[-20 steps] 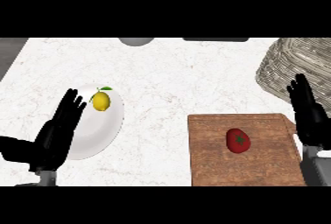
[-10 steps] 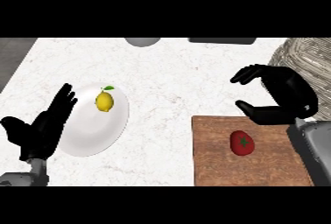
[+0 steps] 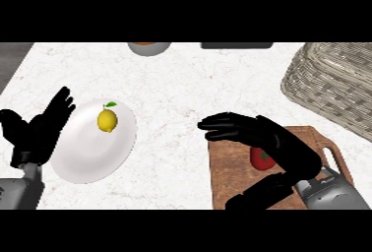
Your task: Pick the tomato from the cutting board and place it in the basket
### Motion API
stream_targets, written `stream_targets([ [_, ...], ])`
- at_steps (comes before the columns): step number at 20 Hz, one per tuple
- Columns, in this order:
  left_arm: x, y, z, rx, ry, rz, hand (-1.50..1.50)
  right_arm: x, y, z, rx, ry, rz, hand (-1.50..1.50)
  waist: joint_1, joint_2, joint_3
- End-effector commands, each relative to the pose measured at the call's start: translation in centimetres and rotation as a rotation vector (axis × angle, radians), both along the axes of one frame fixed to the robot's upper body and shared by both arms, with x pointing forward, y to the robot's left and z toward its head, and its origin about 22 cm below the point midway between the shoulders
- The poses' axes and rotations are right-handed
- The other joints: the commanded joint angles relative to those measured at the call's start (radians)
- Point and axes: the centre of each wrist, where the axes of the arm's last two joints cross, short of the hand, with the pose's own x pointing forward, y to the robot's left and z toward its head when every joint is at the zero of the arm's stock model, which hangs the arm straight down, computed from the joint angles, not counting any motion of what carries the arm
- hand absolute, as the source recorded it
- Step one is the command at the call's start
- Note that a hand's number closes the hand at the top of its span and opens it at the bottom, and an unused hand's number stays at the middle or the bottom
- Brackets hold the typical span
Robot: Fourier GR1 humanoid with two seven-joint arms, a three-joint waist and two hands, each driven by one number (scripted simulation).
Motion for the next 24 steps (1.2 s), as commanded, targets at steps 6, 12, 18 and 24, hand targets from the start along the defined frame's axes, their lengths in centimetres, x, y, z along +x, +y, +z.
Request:
stream_targets([
  [6, 0.5, -0.1, -0.3, 0.005, 0.008, 0.017, 0.00, 0.0, -3.1, 9.9, -0.539, -0.162, -0.327, -1.50, -0.016, -0.011, -0.004],
  [12, 0.6, -0.2, -0.8, 0.002, 0.005, 0.007, 0.00, 0.7, -5.0, 16.6, -0.758, -0.145, -0.531, -1.50, -0.004, -0.004, -0.002],
  [18, 2.3, 0.5, 0.3, 0.018, 0.000, 0.005, 0.00, 3.0, -7.2, 19.7, -0.952, 0.006, -0.345, -1.50, -0.001, 0.002, -0.002],
  [24, 1.4, 1.4, 1.6, 0.010, 0.016, 0.006, 0.00, 3.3, -11.4, 19.8, -0.931, 0.109, -0.243, -1.50, 0.002, 0.000, 0.001],
])
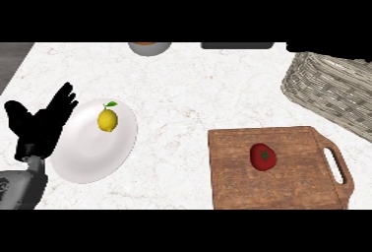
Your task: Pick the tomato from the cutting board and place it in the basket
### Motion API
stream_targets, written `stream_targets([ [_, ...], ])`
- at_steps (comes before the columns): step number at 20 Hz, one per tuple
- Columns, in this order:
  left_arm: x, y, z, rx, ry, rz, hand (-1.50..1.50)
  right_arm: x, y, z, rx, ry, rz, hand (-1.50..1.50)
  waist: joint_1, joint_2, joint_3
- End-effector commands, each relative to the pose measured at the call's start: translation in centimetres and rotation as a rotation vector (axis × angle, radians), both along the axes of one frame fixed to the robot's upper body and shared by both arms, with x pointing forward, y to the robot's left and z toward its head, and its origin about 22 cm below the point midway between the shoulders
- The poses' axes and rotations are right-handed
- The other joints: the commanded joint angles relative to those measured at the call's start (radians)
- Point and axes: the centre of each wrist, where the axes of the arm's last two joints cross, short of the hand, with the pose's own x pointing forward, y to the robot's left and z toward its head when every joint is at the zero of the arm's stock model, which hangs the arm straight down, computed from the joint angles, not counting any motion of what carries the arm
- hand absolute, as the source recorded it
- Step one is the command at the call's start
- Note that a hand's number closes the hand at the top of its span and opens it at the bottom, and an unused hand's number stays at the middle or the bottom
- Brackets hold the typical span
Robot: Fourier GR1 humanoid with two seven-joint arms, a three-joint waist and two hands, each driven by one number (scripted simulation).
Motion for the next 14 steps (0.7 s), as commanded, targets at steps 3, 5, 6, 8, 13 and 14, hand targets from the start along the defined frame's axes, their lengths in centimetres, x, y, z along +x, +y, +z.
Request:
stream_targets([
  [3, -0.8, 0.6, -1.0, 0.010, -0.017, 0.011, 0.00, -0.7, -4.8, -0.6, 0.082, 0.102, 0.046, -1.50, -0.004, 0.001, 0.001],
  [5, -0.4, 0.9, -0.1, 0.013, -0.004, 0.002, 0.00, -1.8, -6.3, -1.7, 0.123, 0.091, 0.033, -1.50, -0.006, 0.001, 0.002],
  [6, 1.0, 0.1, 0.1, 0.008, -0.022, 0.007, 0.00, -0.3, -7.6, -0.7, 0.187, 0.048, 0.011, -1.50, -0.001, 0.005, 0.002],
  [8, 0.6, 0.2, 0.2, -0.015, -0.016, 0.002, 0.00, -1.4, -7.3, -3.3, 0.217, 0.066, -0.002, -1.50, -0.003, 0.002, 0.002],
  [13, -0.1, -0.6, -0.8, -0.010, 0.006, -0.009, 0.00, -0.9, -8.4, -7.7, 0.211, 0.088, 0.015, -1.50, 0.008, 0.005, 0.003],
  [14, -0.4, 0.6, -0.7, 0.012, -0.012, -0.001, 0.00, -2.1, -7.4, -9.8, 0.235, 0.089, 0.014, -1.50, 0.003, 0.004, 0.003],
])
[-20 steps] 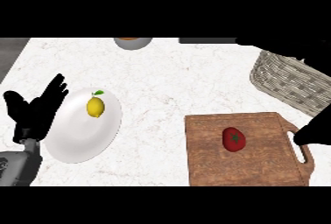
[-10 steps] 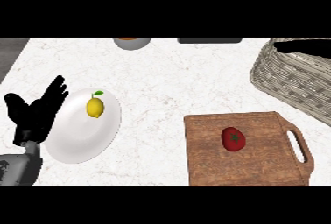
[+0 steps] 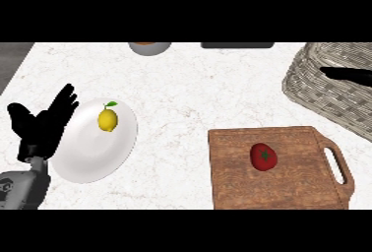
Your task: Pick the tomato from the cutting board and place it in the basket
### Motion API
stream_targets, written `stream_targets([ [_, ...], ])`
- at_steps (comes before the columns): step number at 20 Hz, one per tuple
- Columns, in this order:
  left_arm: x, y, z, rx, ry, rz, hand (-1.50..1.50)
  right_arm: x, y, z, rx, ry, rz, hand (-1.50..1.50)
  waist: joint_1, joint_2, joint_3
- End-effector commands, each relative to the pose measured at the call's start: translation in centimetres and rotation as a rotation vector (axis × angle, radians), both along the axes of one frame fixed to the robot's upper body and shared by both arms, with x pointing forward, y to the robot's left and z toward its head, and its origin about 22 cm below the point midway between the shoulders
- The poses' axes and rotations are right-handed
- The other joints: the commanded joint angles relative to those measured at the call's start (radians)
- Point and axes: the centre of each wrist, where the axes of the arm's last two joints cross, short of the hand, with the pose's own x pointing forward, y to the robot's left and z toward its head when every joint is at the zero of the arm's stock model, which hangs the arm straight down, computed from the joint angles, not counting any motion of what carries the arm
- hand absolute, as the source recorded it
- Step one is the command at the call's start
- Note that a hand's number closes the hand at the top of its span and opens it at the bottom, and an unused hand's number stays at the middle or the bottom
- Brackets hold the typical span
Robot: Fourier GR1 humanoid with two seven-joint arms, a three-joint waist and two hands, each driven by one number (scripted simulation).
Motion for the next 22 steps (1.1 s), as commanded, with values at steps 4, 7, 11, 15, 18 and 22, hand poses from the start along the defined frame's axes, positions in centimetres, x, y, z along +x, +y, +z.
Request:
stream_targets([
  [4, 0.0, 1.0, 1.7, -0.012, -0.006, -0.008, 0.00, -0.7, 0.9, -6.9, 0.071, -0.044, -0.005, -1.50, 0.007, 0.000, 0.000],
  [7, 0.6, 0.0, 1.3, 0.001, -0.004, -0.007, 0.00, -1.1, 2.2, -11.6, 0.099, -0.055, -0.021, -1.50, 0.006, 0.002, 0.001],
  [11, 1.0, 1.7, 1.4, 0.000, -0.001, -0.002, 0.00, 0.0, 3.8, -13.7, 0.186, -0.034, -0.022, -1.50, 0.002, 0.001, -0.001],
  [15, 0.7, 0.7, 1.3, 0.010, -0.007, -0.004, 0.00, 0.4, 6.6, -18.1, 0.145, -0.010, -0.017, -1.50, 0.005, 0.001, 0.000],
  [18, 1.2, -0.1, -0.2, 0.013, -0.013, 0.003, 0.00, 2.7, 7.0, -17.0, 0.071, 0.009, -0.031, -1.50, 0.005, 0.001, -0.001],
  [22, -0.3, 1.8, 0.5, 0.004, 0.003, -0.009, 0.00, 0.4, 4.5, -20.3, 0.013, 0.044, -0.005, -1.50, 0.004, 0.000, -0.001],
])
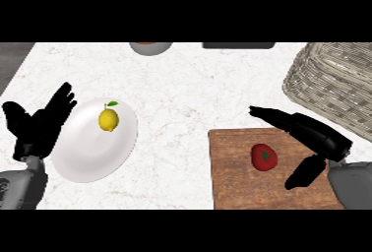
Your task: Pick the tomato from the cutting board and place it in the basket
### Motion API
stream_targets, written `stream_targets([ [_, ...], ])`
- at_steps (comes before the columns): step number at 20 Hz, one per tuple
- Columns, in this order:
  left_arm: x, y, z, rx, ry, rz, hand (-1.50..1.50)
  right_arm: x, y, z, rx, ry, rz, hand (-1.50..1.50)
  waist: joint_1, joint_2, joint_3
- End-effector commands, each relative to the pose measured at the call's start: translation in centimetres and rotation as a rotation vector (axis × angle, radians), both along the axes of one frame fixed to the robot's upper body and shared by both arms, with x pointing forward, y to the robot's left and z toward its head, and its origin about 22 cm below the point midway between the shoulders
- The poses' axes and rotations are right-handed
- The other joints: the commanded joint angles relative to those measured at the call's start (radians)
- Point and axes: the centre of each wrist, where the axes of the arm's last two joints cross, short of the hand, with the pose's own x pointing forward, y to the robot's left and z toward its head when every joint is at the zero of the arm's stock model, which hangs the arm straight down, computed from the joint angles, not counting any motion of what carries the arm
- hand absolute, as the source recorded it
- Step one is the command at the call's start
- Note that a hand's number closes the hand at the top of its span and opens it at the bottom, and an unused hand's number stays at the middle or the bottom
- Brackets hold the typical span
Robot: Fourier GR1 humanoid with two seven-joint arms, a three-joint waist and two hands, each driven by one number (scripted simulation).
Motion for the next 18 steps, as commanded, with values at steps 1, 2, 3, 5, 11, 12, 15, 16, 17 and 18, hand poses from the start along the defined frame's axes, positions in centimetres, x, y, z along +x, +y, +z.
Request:
stream_targets([
  [1, 1.3, -0.4, -0.1, 0.003, 0.007, 0.002, 0.00, 0.6, 1.5, -2.0, -0.081, 0.022, 0.013, -1.50, -0.002, 0.001, 0.000],
  [2, -0.7, -1.0, -0.6, 0.005, 0.006, 0.009, 0.00, 0.8, -0.1, -2.1, -0.081, 0.008, -0.001, -1.50, 0.001, 0.000, 0.000],
  [3, 1.1, 0.4, -0.1, -0.007, -0.011, 0.003, 0.00, 1.6, 0.5, -2.3, -0.089, 0.014, 0.011, -1.50, -0.001, 0.001, 0.000],
  [5, -0.4, 0.0, -1.0, -0.004, 0.002, 0.012, 0.00, 1.1, 1.1, -2.1, -0.107, 0.024, 0.024, -1.50, -0.002, 0.000, 0.000],
  [11, -0.3, -0.2, 0.2, 0.010, 0.013, 0.008, 0.00, 1.5, -1.8, -3.3, -0.073, 0.018, 0.023, -1.50, -0.001, 0.000, 0.000],
  [12, 0.8, -0.3, -0.9, -0.002, -0.006, 0.003, 0.00, 0.5, -1.6, -3.7, -0.053, 0.007, 0.039, -1.50, -0.005, 0.000, 0.000],
  [15, 0.8, 0.3, -0.7, 0.003, 0.010, 0.002, 0.00, 3.2, -2.0, -0.7, -0.020, 0.052, 0.066, -1.50, -0.002, 0.000, 0.000],
  [16, 0.1, 0.5, 0.5, -0.014, -0.023, -0.008, 0.00, 3.3, -2.2, -2.8, -0.015, 0.042, 0.074, -1.50, 0.002, 0.000, 0.000],
  [17, 0.0, -1.2, -0.1, 0.001, 0.010, 0.005, 0.00, 1.7, -2.4, -2.2, -0.011, 0.043, 0.068, -1.50, -0.003, -0.001, 0.000],
  [18, 0.5, 0.6, -0.4, 0.006, -0.002, 0.009, 0.00, 0.7, -2.2, -2.6, -0.029, 0.057, 0.106, -1.50, -0.006, -0.001, 0.000],
])
